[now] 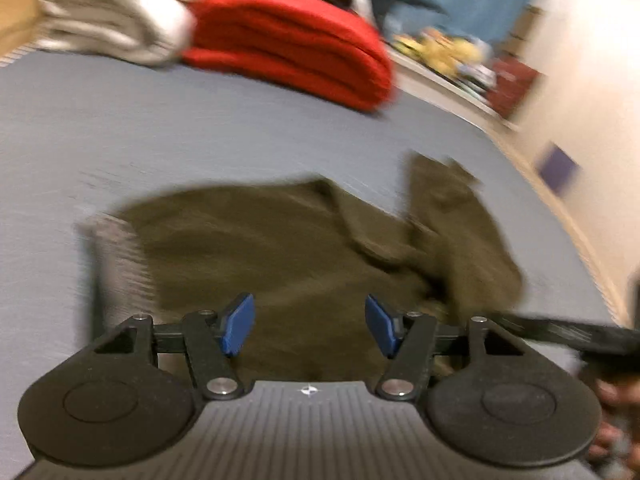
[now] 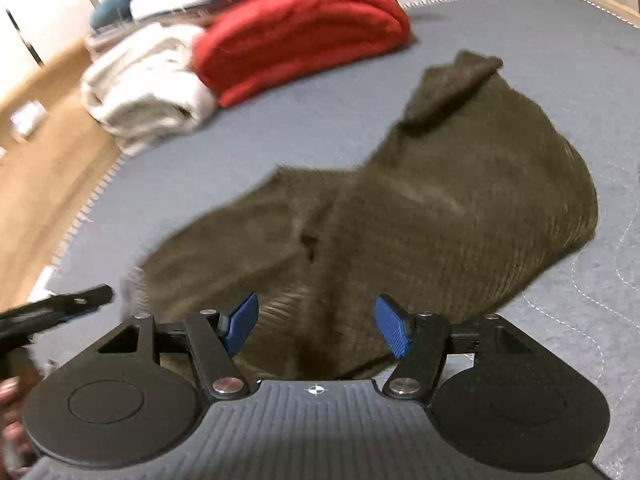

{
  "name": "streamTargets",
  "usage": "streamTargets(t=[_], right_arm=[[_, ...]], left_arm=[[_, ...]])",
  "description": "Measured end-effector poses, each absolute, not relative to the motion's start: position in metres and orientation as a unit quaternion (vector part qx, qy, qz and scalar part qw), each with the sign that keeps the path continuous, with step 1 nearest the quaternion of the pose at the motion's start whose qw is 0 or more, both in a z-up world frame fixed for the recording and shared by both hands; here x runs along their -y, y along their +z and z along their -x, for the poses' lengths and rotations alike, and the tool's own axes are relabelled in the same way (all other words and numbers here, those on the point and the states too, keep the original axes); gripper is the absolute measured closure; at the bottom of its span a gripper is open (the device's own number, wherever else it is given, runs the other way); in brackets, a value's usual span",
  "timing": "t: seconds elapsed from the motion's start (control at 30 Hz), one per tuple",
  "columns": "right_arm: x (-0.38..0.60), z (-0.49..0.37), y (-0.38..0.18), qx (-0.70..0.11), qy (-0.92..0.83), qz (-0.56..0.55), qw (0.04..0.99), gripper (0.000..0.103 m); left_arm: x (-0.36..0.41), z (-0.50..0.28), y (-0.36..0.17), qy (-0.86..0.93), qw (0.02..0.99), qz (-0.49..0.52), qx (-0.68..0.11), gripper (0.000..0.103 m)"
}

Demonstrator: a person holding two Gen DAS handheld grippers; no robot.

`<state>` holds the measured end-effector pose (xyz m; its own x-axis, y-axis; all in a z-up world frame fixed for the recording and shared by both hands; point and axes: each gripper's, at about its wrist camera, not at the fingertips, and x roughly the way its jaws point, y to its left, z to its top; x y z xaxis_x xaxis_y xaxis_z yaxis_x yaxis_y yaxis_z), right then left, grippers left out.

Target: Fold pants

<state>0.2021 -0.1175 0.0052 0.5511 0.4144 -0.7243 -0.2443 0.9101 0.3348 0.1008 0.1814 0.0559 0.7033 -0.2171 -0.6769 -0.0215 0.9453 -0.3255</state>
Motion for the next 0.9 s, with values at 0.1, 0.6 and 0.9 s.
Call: streamTargets(t=[0.1,0.6,0.9], right_arm=[[0.107,-0.206,-0.009,-0.436,0.167,-0.079,0.881,0.036],[0.149,-0.144,0.032,-0.383,0.189,0.05,0.903,0.097],[0.288,-0.043,0.06,-0.381,0.251,0.049,0.889,0.102]], left_arm=[[-0.154,-0.106,0.045,-0.073,0.901,0.147,-0.402,0.036],[-0.138,-0.119,0.033,-0.076,0.903,0.15,-0.395,0.036],[-0.104,-0.111,0.023,-0.114,0.905,0.106,-0.396,0.036]])
